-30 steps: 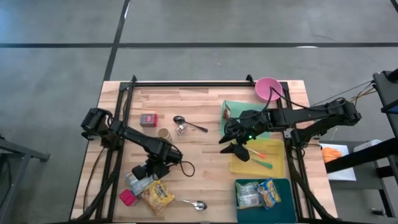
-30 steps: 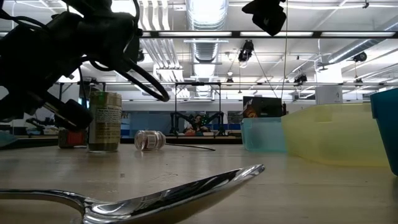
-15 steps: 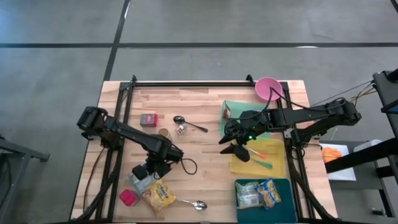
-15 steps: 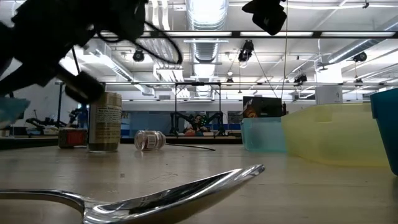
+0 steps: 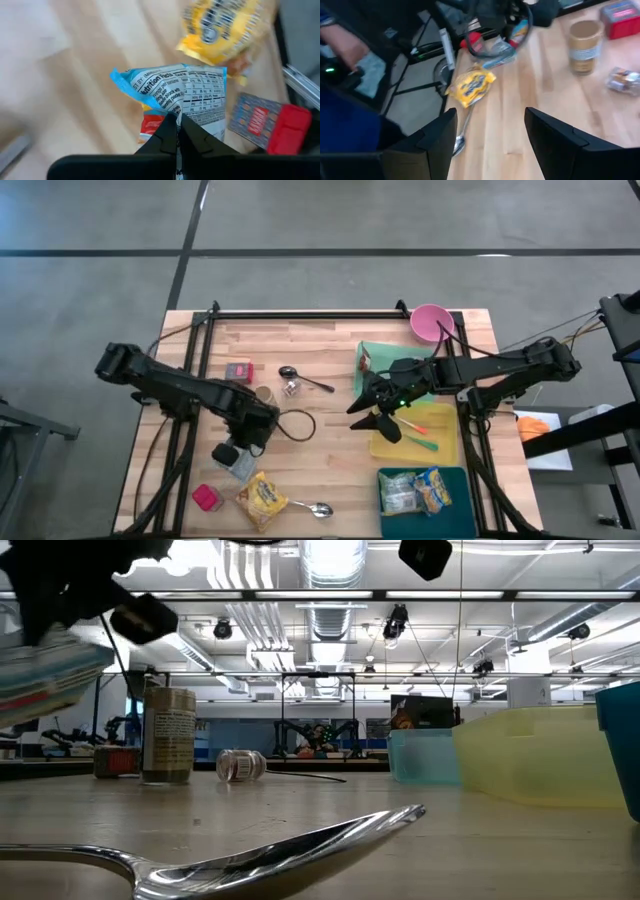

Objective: Pick & Place Food Item
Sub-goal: Put the light blue noodle pack into the blue bin

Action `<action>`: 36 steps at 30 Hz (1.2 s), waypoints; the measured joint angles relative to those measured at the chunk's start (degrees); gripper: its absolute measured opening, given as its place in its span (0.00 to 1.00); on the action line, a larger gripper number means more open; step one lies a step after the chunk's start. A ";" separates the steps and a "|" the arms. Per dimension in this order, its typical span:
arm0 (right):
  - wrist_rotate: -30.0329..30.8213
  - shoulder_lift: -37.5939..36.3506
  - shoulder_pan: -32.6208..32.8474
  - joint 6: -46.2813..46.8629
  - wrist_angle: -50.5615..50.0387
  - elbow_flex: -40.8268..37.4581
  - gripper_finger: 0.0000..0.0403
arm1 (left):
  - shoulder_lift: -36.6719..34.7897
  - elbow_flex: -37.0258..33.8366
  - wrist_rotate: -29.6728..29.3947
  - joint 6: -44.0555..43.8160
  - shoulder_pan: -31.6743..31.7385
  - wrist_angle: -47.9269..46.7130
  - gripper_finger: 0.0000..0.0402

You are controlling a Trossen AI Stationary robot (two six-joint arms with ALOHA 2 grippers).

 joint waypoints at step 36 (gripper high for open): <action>12.22 7.90 -1.10 25.27 4.95 3.80 0.57 | -7.10 0.35 -23.14 -26.50 8.26 40.41 0.00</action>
